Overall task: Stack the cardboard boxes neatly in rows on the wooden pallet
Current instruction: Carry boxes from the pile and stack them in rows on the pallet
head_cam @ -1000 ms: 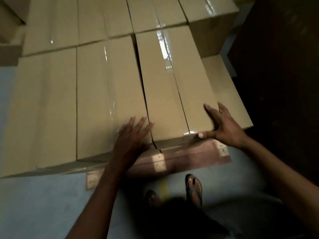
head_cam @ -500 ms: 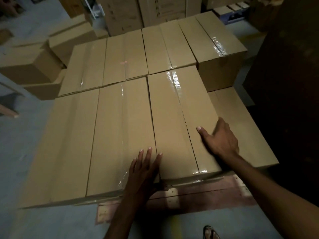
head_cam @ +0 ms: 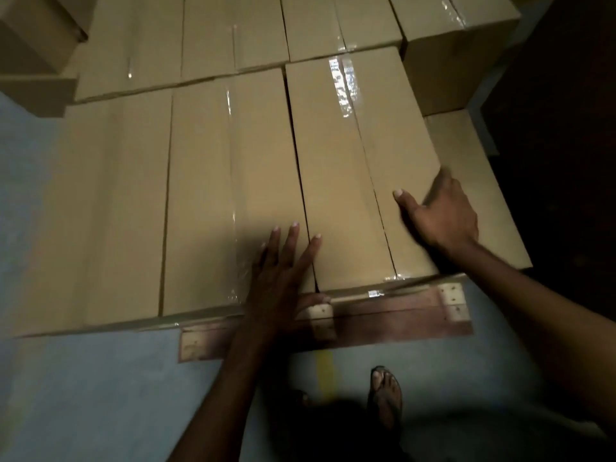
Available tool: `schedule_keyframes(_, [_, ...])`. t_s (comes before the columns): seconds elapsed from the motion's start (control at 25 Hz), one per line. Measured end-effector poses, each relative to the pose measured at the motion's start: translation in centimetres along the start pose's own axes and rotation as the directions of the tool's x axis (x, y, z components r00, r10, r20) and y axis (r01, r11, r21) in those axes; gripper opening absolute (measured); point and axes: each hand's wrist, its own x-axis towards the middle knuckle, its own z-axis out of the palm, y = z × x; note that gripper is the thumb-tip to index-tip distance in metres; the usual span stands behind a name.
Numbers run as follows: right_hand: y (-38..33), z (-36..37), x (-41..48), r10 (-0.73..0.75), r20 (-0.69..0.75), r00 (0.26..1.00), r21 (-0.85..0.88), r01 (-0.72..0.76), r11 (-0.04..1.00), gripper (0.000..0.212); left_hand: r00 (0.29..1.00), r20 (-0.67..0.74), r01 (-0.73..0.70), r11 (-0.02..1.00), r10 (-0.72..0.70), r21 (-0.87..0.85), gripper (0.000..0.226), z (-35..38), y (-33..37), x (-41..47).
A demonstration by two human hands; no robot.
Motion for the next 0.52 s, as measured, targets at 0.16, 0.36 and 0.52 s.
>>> schedule_keyframes(0.16, [-0.1, -1.3, -1.9, -0.069, 0.044, 0.997, -0.089, 0.073, 0.993, 0.102, 0.996, 0.092, 0.022, 0.994, -0.012, -0.104, 0.112, -1.3, -0.1, -0.4])
schedule_keyframes(0.36, [2.2, -0.9, -8.5, -0.007, 0.114, 0.993, -0.06, 0.014, 0.998, 0.093, 0.993, 0.116, 0.016, 0.994, -0.003, -0.106, 0.106, -1.7, -0.3, -0.4])
schedule_keyframes(0.52, [2.9, -1.5, -8.6, -0.012, 0.127, 0.992, 0.016, 0.01, 1.0, 0.089, 0.997, 0.07, -0.024, 0.997, 0.03, -0.079, 0.1, -1.7, 0.0, -0.3])
